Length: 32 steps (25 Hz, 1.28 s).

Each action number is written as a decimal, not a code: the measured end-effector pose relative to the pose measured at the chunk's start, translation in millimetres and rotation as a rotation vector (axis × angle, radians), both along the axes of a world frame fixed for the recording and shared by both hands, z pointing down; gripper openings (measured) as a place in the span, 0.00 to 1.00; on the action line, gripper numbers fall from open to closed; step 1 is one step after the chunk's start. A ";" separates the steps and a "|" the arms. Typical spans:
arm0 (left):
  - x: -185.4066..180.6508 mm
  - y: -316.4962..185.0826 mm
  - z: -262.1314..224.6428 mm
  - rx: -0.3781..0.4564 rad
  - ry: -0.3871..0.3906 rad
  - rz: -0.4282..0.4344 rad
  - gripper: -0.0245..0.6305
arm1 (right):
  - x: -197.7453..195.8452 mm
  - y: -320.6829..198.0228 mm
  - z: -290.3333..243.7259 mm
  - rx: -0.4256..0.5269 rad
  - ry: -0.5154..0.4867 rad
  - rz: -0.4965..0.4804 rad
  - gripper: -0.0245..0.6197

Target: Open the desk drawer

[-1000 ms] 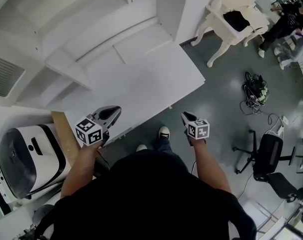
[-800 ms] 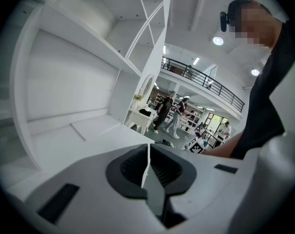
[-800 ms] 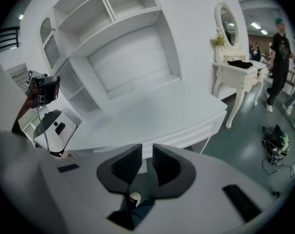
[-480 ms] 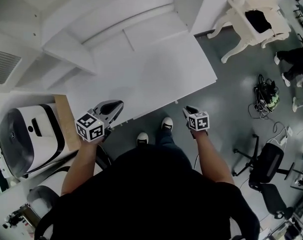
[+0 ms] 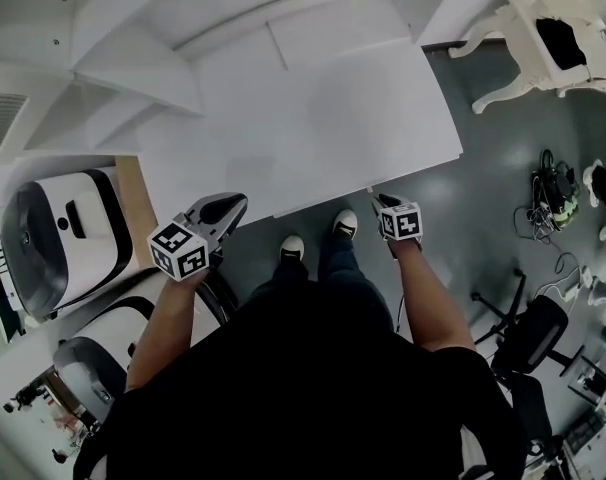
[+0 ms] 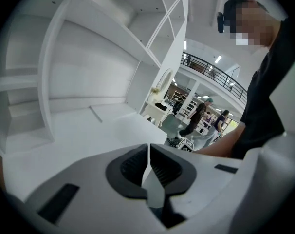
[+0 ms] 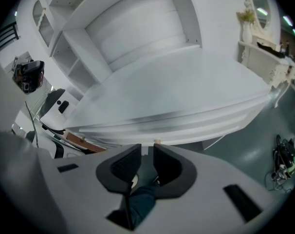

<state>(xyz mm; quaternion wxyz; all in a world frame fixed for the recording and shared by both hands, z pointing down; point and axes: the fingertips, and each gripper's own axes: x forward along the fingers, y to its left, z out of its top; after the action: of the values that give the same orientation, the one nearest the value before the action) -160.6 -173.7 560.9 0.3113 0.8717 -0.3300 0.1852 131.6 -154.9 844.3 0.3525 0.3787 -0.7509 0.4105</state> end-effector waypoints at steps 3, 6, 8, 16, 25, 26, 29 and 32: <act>-6.7 6.9 7.5 -0.025 -0.008 -0.042 0.07 | 1.4 -0.8 18.3 -0.022 0.026 -0.024 0.17; -12.4 11.7 13.1 -0.042 -0.011 -0.073 0.07 | 0.4 -2.5 30.5 -0.032 0.048 -0.046 0.17; -14.9 14.4 17.2 -0.052 -0.011 -0.088 0.07 | -1.1 -5.4 38.2 -0.039 0.055 -0.056 0.18; -29.0 32.3 31.8 -0.094 -0.022 -0.137 0.07 | -6.4 -10.4 66.6 -0.073 0.087 -0.062 0.20; -41.8 44.3 41.7 -0.117 -0.024 -0.162 0.07 | -18.3 -17.7 83.7 -0.092 0.091 -0.045 0.20; -41.0 45.0 42.4 -0.118 -0.023 -0.158 0.07 | -18.4 -18.6 85.5 -0.095 0.095 -0.042 0.20; -39.8 47.5 43.4 -0.118 -0.019 -0.150 0.07 | -19.3 -20.4 87.9 -0.104 0.104 -0.040 0.19; -41.4 49.2 45.6 -0.122 -0.012 -0.154 0.07 | -20.2 -20.1 88.4 -0.115 0.113 -0.036 0.19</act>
<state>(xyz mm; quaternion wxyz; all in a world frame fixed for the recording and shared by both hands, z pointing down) -202.0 -124.5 606.5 0.3752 0.8220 -0.3860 0.1858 111.4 -175.0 932.7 0.4228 0.3666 -0.7118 0.4245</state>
